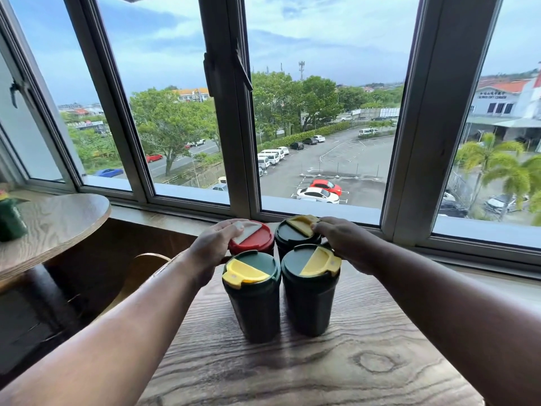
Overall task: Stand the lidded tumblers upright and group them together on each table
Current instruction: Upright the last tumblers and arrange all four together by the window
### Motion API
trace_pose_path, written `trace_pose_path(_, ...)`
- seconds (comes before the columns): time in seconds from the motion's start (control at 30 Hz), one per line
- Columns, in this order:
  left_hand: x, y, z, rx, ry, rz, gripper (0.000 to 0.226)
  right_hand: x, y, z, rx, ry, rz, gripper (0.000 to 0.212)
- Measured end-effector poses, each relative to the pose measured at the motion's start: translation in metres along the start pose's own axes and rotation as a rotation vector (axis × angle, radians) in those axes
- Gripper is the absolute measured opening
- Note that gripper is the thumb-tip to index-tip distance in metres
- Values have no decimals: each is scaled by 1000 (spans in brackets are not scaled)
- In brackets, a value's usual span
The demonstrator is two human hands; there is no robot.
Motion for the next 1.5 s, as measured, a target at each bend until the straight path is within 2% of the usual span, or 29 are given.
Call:
trace_pose_path(0.1, -4, 1, 2, 27, -6, -4, 26, -1, 0, 0, 7, 13, 0, 18)
trace_pose_path(0.4, -6, 5, 9, 103, -49, -90, 21, -6, -2, 0, 13, 60, 26, 18)
trace_pose_path(1.33, -14, 5, 16, 95, -63, -71, 24, -2, -1, 10, 74, 93, 32, 19)
trace_pose_path(1.5, -17, 4, 16, 10, -83, -83, 23, 0, -1, 10, 109, 101, 7, 21)
Point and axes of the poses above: each hand's wrist, its own x-axis away from the middle knuckle, its own y-axis out of the back of the hand, z = x × y, the point moved 4 cm from there along -x, towards the middle knuckle, and after that the axes turned 13 degrees about x, right-handed, at the moved point
